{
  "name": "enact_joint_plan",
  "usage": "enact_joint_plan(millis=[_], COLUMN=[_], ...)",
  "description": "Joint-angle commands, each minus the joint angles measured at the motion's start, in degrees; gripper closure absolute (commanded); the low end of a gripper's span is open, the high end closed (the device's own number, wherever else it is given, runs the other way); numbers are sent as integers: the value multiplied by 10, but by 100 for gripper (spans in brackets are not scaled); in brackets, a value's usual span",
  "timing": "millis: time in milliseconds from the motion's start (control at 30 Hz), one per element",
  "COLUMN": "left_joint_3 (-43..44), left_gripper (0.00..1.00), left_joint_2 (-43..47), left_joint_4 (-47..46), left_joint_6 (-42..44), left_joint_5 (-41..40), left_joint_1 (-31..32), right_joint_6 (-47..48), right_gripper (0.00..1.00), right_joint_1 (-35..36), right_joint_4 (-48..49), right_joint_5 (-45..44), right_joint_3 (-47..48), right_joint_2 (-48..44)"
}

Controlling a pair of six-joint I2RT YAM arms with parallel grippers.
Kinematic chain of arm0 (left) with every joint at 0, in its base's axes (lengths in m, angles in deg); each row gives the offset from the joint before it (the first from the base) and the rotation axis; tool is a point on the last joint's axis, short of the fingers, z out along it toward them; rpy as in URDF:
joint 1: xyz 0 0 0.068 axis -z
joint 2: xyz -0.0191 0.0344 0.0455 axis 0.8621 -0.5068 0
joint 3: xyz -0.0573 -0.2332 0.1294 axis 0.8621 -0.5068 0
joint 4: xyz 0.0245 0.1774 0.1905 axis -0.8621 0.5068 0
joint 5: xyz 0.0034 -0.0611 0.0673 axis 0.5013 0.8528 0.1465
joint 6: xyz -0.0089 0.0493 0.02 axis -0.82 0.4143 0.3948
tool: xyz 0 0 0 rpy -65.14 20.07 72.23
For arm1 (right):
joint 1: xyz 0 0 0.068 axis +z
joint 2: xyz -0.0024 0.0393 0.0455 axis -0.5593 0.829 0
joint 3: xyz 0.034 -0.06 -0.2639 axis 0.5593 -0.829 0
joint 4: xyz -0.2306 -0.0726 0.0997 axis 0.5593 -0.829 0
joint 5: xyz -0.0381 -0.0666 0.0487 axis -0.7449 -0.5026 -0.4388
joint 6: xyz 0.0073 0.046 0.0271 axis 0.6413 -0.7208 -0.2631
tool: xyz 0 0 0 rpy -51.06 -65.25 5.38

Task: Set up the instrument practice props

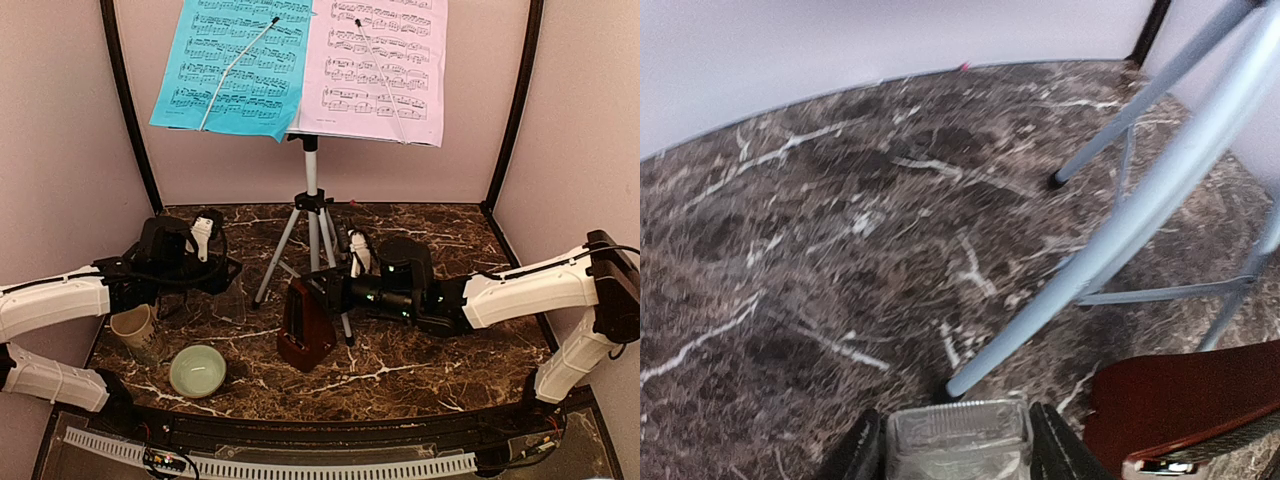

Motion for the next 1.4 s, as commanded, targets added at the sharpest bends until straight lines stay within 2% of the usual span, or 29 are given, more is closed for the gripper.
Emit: enact_joint_plan(millis=[0, 400, 700, 833, 1000, 1233, 1367], left_joint_3=[33, 97, 110, 114, 109, 70, 36], left_gripper=[86, 82, 81, 72, 50, 35, 35], left_joint_2=[-52, -232, -278, -288, -274, -160, -77], left_joint_4=[100, 132, 124, 125, 131, 99, 59], left_joint_6=[-31, -7, -31, -35, -39, -28, -7], left_joint_5=[63, 81, 80, 79, 74, 89, 134], left_joint_1=[-74, -121, -123, -124, -125, -125, -120], right_joint_6=[31, 60, 77, 81, 84, 86, 78], right_gripper=[64, 49, 34, 26, 19, 19, 19], right_joint_1=[2, 2, 2, 1, 2, 3, 3], right_joint_4=[-123, -125, -113, -121, -127, -129, -159], right_joint_5=[-28, -16, -5, -1, 3, 16, 17], right_joint_3=[9, 39, 63, 72, 69, 53, 45], right_joint_2=[20, -3, -5, -9, -31, -68, -82])
